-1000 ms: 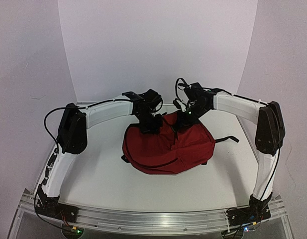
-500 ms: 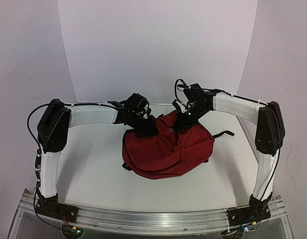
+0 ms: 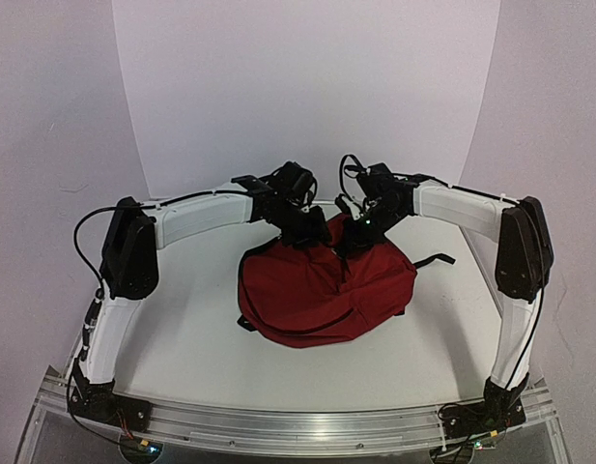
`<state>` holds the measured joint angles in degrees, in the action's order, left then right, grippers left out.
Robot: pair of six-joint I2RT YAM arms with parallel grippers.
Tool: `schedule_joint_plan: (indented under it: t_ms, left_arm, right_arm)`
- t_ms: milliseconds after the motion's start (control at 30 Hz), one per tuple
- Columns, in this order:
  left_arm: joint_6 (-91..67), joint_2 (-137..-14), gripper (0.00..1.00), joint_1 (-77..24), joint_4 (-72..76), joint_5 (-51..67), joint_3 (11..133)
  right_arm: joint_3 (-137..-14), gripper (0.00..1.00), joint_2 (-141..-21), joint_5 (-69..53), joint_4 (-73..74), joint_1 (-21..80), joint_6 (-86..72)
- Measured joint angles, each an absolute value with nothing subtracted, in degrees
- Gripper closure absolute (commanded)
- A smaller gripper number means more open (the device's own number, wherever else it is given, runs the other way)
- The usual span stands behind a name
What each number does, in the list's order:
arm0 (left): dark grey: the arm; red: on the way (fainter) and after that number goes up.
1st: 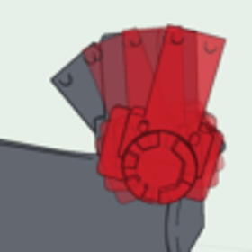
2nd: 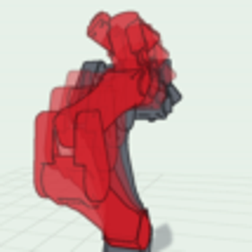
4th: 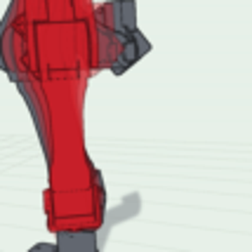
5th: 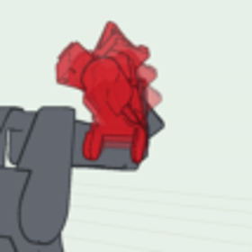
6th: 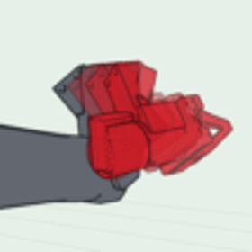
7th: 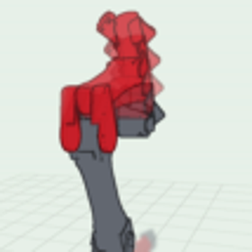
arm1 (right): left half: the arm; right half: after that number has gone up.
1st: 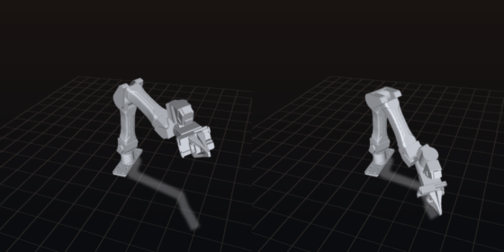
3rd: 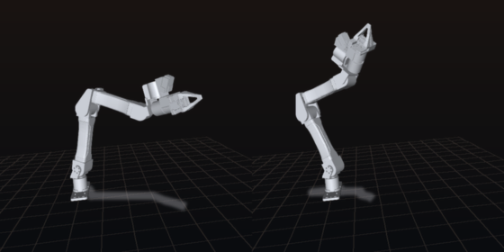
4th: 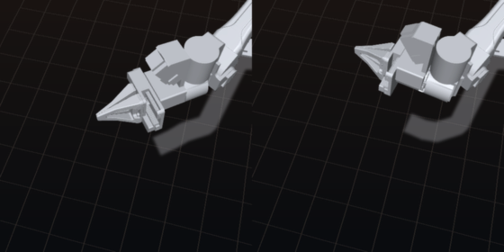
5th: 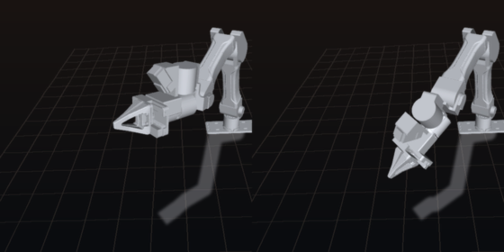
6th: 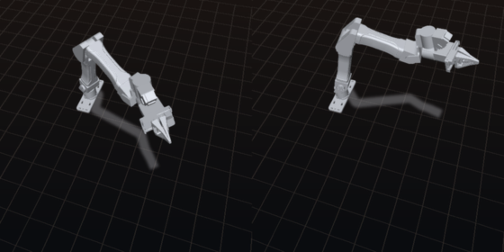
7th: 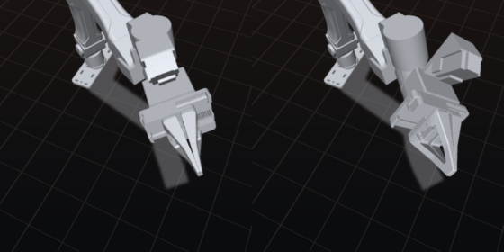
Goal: Pack the student bag
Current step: Adjust the student bag at the center of the board.
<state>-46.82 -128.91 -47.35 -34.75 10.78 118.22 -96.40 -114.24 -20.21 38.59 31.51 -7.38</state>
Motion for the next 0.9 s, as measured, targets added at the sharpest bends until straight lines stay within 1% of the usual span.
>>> schedule_joint_plan:
  t_ms: [133,333,533,600,667,767,900]
  left_arm:
    - [-46.85,-134.34,0.62,-48.34,-38.97,9.42,124.07]
    - [-46.95,-139.01,0.58,-48.98,-44.35,6.93,130.96]
    - [-47.94,-140.15,0.48,-49.47,-46.77,4.49,133.3]
    - [-47.99,-140.53,0.42,-49.69,-47.39,3.84,134.09]
    - [-48.0,-141.18,0.41,-49.9,-47.99,3.3,135.34]
    - [-47.98,-142.07,0.46,-50.09,-48.86,2.85,136.91]
    - [-47.99,-143.59,0.6,-50.08,-50.95,2.79,139.47]
  right_arm:
    - [-96.4,1.0,-114.26,-20.17,38.59,31.51,-7.59]
    - [-96.44,1.0,-114.32,-19.72,38.23,31.43,-7.84]
    - [-96.49,1.0,-114.39,-19.78,38.18,31.4,-8.06]
    - [-96.54,1.0,-114.43,-19.8,38.19,31.4,-8.16]
    - [-96.66,1.0,-114.45,-19.81,38.17,31.4,-8.24]
    - [-96.79,1.0,-114.58,-19.85,38.17,31.27,-8.36]
    - [-97.02,1.0,-114.7,-19.89,38.13,31.16,-8.5]
